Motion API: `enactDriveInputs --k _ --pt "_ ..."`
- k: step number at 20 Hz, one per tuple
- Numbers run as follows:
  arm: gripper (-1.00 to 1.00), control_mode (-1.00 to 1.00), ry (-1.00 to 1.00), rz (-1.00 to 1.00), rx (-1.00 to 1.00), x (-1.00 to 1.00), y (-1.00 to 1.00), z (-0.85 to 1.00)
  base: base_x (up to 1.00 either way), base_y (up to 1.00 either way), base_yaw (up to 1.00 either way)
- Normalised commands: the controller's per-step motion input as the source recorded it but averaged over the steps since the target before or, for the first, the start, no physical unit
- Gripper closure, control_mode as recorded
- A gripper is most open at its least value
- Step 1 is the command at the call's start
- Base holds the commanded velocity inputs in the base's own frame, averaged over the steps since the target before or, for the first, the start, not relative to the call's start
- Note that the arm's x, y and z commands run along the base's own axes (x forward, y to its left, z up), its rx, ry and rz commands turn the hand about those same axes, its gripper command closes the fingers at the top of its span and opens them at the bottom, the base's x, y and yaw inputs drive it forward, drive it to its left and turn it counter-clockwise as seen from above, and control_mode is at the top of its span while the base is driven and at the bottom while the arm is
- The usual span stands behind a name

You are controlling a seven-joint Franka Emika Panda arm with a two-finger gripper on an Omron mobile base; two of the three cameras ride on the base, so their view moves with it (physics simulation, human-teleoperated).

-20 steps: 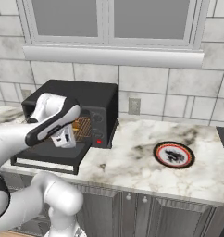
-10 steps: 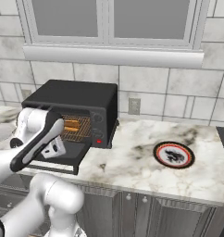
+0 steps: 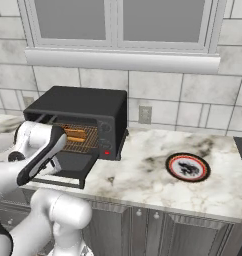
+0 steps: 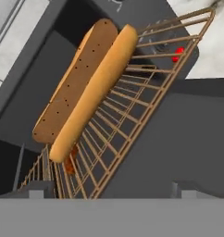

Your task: Open the toaster oven door. Place the hotdog bun on the top rack in the toaster oven and place the chicken drumstick on the bottom rack.

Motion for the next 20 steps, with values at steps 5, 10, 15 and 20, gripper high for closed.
enactDriveInputs --k 5,10,15,20 --pt "-1.00 -1.00 0.46 0.05 0.00 -0.14 0.32 0.16 0.00 0.00 0.00" --pt "-1.00 -1.00 0.44 0.00 0.00 0.04 0.13 0.02 0.00 0.00 0.00" --pt "-1.00 -1.00 0.33 0.00 0.00 0.18 0.14 0.01 0.00 0.00 0.00" --pt "-1.00 -1.00 0.19 0.00 0.00 0.11 0.15 0.15 0.00 0.00 0.00"
